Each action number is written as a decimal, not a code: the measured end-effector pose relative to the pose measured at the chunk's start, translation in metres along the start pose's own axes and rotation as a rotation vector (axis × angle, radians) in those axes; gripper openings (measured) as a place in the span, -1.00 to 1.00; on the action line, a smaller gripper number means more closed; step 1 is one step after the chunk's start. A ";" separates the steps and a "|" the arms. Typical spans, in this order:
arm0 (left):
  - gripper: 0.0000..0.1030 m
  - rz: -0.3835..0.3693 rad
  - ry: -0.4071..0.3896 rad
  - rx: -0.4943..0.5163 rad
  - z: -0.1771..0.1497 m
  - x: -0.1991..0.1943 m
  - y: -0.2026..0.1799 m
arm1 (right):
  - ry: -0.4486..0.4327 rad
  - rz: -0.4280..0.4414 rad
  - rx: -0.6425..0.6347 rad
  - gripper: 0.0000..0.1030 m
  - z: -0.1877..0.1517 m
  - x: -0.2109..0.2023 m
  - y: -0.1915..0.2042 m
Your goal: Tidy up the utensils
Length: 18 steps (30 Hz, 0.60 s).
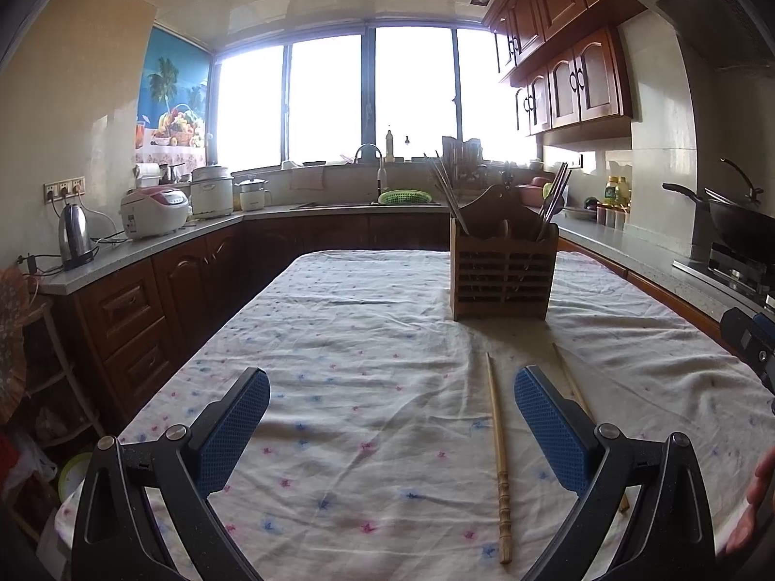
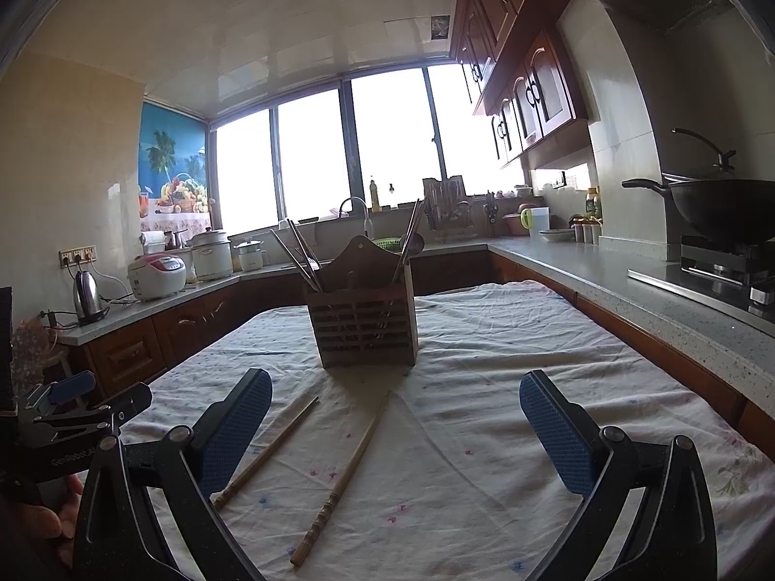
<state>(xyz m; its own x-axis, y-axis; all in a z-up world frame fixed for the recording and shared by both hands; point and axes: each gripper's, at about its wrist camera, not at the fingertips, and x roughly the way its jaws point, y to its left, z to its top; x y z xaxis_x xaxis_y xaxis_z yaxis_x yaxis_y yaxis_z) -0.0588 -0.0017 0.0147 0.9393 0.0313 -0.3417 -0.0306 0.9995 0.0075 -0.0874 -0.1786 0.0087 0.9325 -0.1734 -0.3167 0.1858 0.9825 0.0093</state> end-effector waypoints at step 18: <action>0.99 -0.002 -0.011 0.011 -0.003 -0.006 -0.002 | -0.009 0.015 -0.008 1.00 0.002 -0.002 0.005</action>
<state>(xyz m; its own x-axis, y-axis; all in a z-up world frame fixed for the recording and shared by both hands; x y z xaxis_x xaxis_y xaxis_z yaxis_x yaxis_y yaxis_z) -0.0651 -0.0040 0.0141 0.9429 0.0294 -0.3318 -0.0250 0.9995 0.0176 -0.0881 -0.1739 0.0116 0.9379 -0.1588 -0.3083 0.1689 0.9856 0.0061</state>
